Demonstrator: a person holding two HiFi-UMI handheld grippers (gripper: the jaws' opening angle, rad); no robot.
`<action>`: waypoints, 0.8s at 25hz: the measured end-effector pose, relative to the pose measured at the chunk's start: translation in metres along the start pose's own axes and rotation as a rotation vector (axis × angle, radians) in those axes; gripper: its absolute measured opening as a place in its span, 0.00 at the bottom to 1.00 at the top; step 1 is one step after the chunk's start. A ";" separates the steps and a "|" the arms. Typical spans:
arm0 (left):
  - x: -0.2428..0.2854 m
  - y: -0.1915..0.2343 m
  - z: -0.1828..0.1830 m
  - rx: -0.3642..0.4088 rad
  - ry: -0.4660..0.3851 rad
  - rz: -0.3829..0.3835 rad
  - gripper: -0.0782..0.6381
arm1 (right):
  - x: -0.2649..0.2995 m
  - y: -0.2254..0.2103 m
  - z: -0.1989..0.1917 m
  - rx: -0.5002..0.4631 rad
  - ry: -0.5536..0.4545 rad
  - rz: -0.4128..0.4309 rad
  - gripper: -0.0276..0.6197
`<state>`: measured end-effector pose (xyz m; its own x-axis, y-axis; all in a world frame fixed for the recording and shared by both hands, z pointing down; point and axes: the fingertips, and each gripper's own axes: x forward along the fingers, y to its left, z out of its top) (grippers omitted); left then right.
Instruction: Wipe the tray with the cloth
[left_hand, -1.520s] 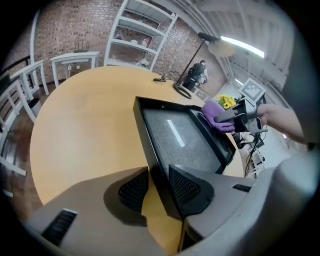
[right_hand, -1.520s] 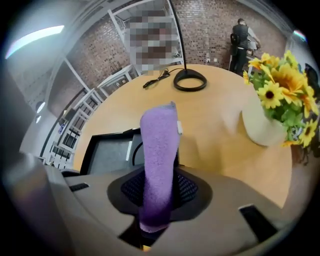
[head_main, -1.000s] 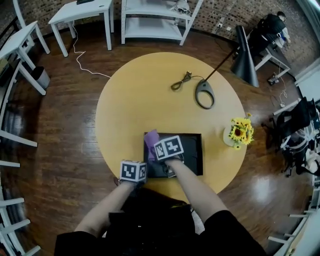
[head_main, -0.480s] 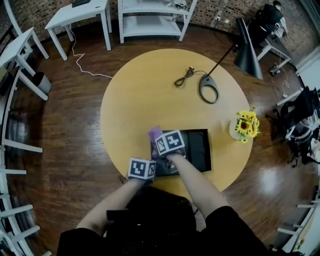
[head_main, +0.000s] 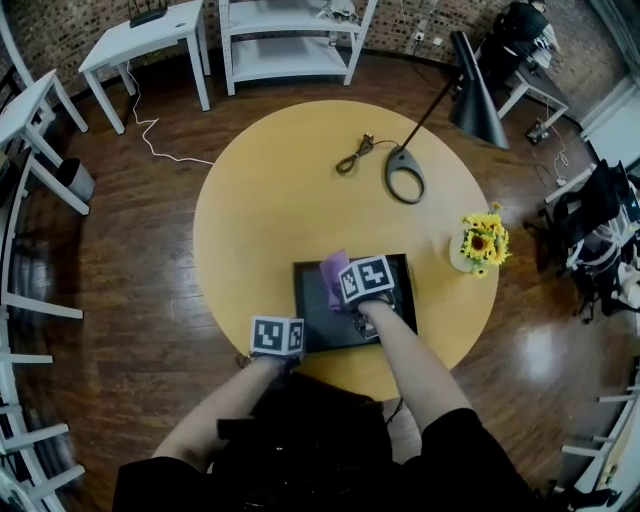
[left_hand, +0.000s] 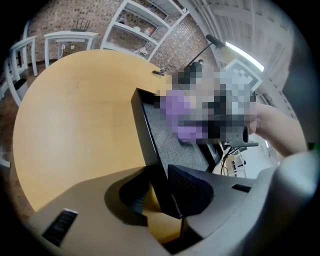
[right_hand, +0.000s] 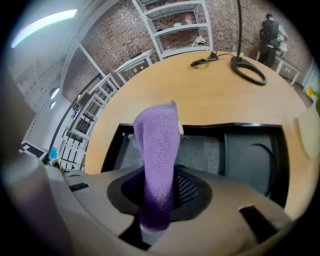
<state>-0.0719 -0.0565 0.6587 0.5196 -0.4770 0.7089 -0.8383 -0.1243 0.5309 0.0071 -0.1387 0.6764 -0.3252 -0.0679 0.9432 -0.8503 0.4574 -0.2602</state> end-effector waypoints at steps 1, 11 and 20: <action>0.000 0.000 0.000 -0.002 0.000 -0.002 0.27 | -0.005 -0.012 -0.002 0.006 -0.001 -0.025 0.21; -0.001 -0.001 0.005 -0.024 -0.024 -0.007 0.27 | -0.024 -0.036 -0.009 -0.097 -0.036 -0.238 0.20; -0.009 -0.003 0.003 -0.114 -0.043 -0.074 0.27 | -0.007 0.076 -0.003 -0.081 -0.113 0.078 0.20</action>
<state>-0.0748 -0.0545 0.6494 0.5695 -0.5071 0.6469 -0.7726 -0.0614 0.6319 -0.0540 -0.1007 0.6502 -0.4370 -0.1266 0.8905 -0.7860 0.5351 -0.3096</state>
